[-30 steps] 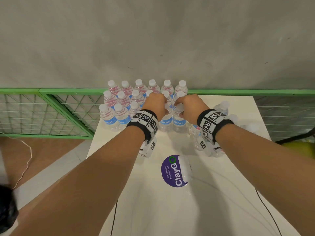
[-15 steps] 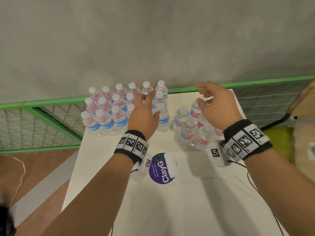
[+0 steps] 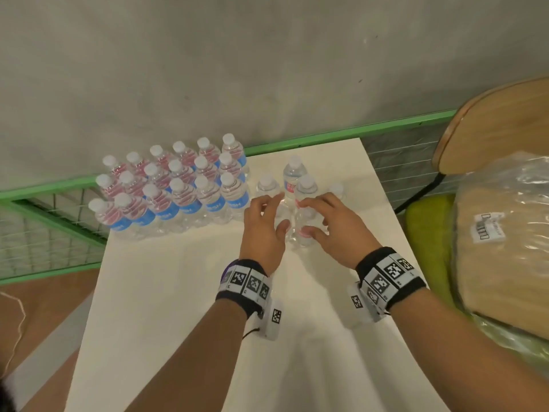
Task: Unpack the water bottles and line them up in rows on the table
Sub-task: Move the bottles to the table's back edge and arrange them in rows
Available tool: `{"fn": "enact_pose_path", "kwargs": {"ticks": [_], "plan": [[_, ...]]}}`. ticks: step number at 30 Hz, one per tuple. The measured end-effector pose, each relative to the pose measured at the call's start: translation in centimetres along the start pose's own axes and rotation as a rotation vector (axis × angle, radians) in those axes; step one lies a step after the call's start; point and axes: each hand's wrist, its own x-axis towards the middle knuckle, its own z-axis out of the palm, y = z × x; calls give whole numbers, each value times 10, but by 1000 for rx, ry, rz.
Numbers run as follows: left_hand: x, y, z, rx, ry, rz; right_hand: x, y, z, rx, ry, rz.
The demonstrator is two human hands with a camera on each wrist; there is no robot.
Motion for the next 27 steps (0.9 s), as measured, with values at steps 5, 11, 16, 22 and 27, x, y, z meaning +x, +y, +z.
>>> {"fn": "enact_pose_path", "kwargs": {"ticks": [5, 11, 16, 22, 27], "plan": [[-9, -3, -16, -125, -26, -62, -16, 4, 6, 93, 169, 55], [-33, -21, -58, -358, 42, -320, -35, -14, 1, 47, 135, 138], [-66, -59, -119, -376, 29, -297, -49, -71, 11, 21, 74, 96], [-105, -133, -208, -209, 59, -292, -36, -157, 83, 22, -51, 27], [-120, -198, -257, -64, 38, -340, 0, -222, 150, 0, -171, 18]]}}
